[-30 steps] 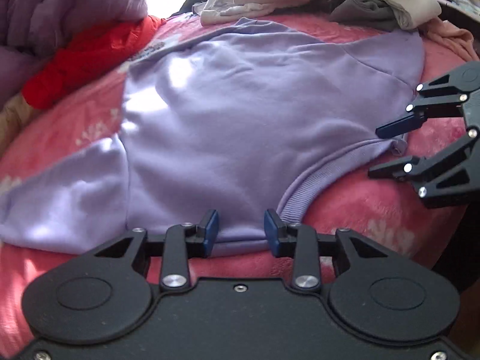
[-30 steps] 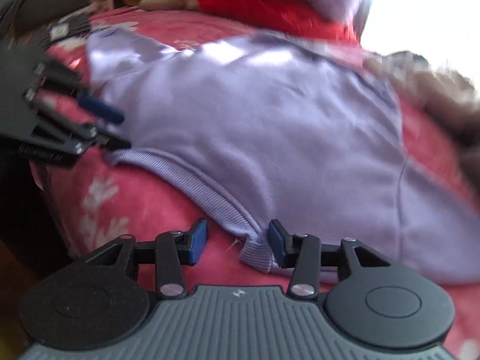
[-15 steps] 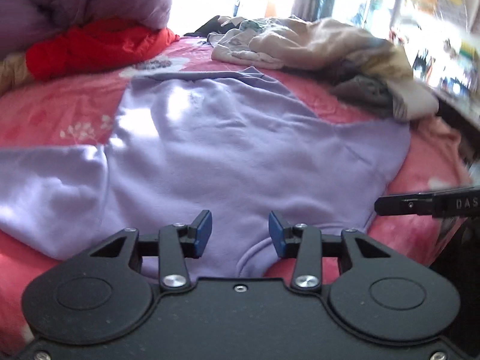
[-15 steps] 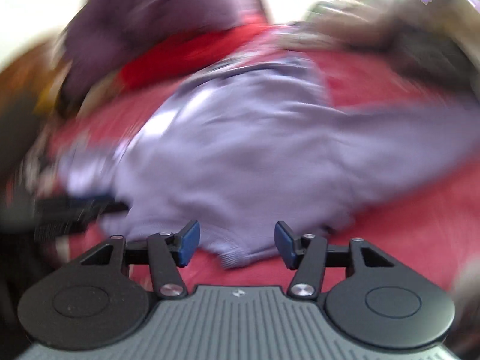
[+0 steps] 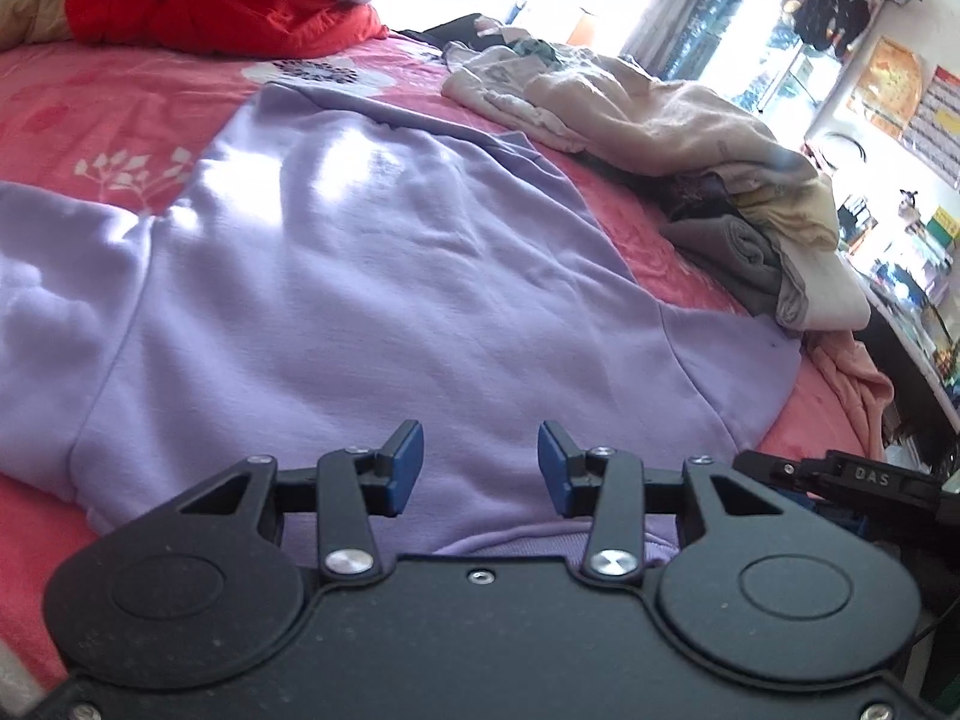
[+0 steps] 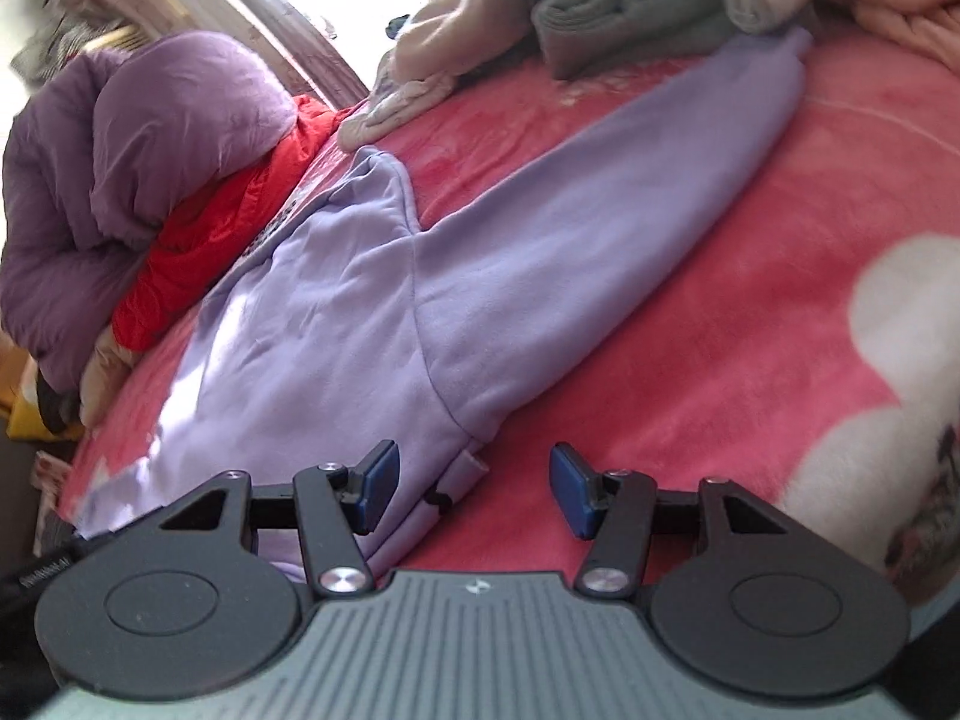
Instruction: Fold clothes
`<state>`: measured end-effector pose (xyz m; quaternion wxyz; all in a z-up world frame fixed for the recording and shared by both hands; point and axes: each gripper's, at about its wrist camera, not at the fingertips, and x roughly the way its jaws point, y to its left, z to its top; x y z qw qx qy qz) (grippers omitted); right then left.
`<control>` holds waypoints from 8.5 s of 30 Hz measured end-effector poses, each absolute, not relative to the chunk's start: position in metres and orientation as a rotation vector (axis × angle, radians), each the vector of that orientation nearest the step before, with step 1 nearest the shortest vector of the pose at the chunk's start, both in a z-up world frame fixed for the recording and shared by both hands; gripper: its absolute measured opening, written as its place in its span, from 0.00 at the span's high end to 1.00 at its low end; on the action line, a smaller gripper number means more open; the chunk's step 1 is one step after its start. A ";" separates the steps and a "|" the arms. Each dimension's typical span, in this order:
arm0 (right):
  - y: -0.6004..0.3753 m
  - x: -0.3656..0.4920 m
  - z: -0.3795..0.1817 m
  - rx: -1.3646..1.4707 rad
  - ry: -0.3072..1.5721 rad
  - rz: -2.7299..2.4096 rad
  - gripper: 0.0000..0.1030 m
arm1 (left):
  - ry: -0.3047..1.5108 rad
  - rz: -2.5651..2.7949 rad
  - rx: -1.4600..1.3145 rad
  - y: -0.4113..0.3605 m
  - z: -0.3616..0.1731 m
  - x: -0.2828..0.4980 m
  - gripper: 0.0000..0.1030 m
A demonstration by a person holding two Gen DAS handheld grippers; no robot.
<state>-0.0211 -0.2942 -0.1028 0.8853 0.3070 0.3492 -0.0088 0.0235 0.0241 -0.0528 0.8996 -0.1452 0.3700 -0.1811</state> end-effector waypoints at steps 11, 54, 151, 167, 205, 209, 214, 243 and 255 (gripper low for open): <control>-0.286 -0.004 -0.107 0.610 0.706 0.009 0.57 | 0.800 -0.405 -0.138 -0.041 -0.034 0.100 0.61; -0.280 0.006 -0.095 0.497 0.709 -0.048 0.72 | 0.974 -0.232 0.132 -0.186 -0.031 0.340 0.92; -0.135 -0.016 -0.082 -0.149 0.624 0.380 0.36 | 0.671 -0.291 0.004 -0.050 -0.036 0.323 0.90; -0.121 -0.014 -0.086 -0.180 0.623 0.425 0.27 | 0.722 -0.344 0.173 -0.099 -0.024 0.316 0.90; -0.164 -0.052 -0.067 -0.140 0.548 0.373 0.31 | 0.512 -0.713 0.065 -0.099 0.089 0.149 0.94; -0.164 -0.046 -0.067 -0.140 0.533 0.353 0.31 | 0.424 -0.638 -0.107 -0.031 0.110 0.129 0.94; -0.156 -0.034 -0.071 -0.167 0.527 0.341 0.30 | 0.348 -0.507 -0.265 0.035 0.113 0.106 0.94; -0.134 -0.020 -0.095 -0.291 0.638 0.450 0.23 | 0.575 -0.290 -0.449 -0.016 0.017 0.237 0.94; -0.138 -0.020 -0.092 -0.286 0.631 0.469 0.23 | 0.675 -0.186 -0.325 -0.061 -0.014 0.280 0.94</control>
